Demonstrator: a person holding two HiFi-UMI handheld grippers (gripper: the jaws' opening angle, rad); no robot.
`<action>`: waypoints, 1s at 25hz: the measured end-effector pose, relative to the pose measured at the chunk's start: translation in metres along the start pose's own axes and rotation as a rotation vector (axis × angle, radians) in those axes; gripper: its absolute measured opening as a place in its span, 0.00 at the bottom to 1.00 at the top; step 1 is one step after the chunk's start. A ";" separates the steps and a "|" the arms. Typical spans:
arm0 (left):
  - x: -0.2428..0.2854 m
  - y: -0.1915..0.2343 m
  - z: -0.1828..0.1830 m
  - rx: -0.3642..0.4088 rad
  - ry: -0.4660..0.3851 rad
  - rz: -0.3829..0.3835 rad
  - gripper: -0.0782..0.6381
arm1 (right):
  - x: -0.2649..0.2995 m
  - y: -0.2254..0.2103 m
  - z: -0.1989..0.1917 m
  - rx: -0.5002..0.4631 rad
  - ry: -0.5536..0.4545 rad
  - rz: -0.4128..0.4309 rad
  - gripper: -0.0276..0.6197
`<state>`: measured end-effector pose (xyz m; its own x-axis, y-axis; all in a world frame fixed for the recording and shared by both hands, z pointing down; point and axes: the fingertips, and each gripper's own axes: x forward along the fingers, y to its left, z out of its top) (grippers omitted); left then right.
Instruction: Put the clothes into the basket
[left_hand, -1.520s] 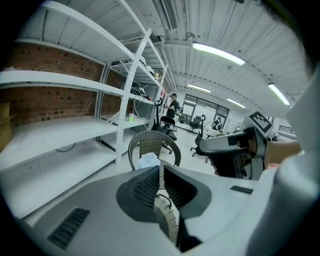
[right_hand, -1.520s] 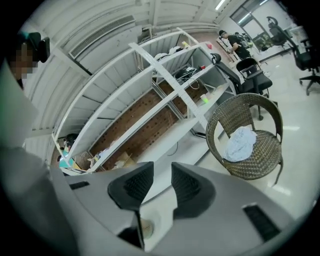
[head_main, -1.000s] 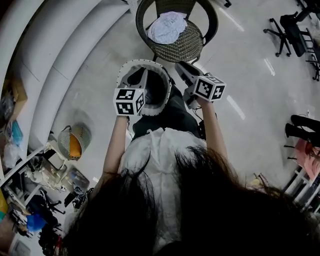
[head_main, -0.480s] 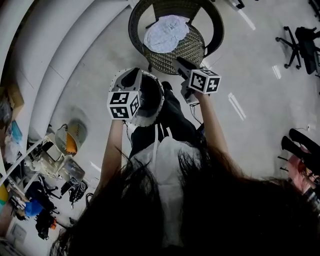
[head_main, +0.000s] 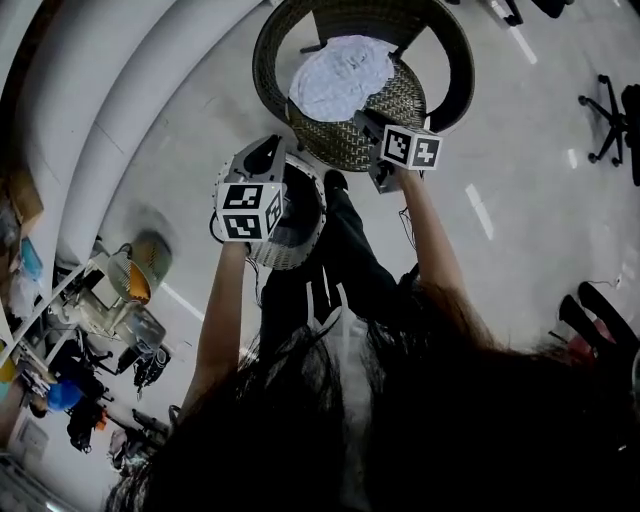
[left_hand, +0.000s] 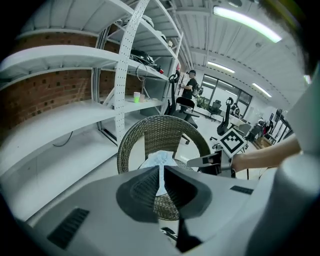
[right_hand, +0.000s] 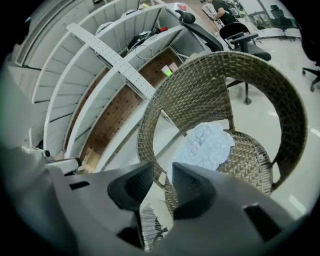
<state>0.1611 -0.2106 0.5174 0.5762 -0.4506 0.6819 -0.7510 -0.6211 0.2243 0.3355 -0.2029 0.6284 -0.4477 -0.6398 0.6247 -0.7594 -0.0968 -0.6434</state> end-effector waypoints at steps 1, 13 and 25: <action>0.008 0.004 0.000 -0.002 0.008 0.004 0.16 | 0.010 -0.011 0.000 -0.009 0.013 -0.007 0.23; 0.065 0.062 -0.037 0.012 0.141 0.059 0.16 | 0.111 -0.108 0.000 0.023 0.124 -0.180 0.46; 0.088 0.071 -0.074 -0.021 0.224 0.054 0.16 | 0.178 -0.171 0.011 -0.076 0.258 -0.351 0.49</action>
<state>0.1346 -0.2470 0.6455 0.4508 -0.3278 0.8303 -0.7867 -0.5853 0.1960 0.3907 -0.3089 0.8445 -0.2525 -0.3655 0.8959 -0.9146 -0.2121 -0.3442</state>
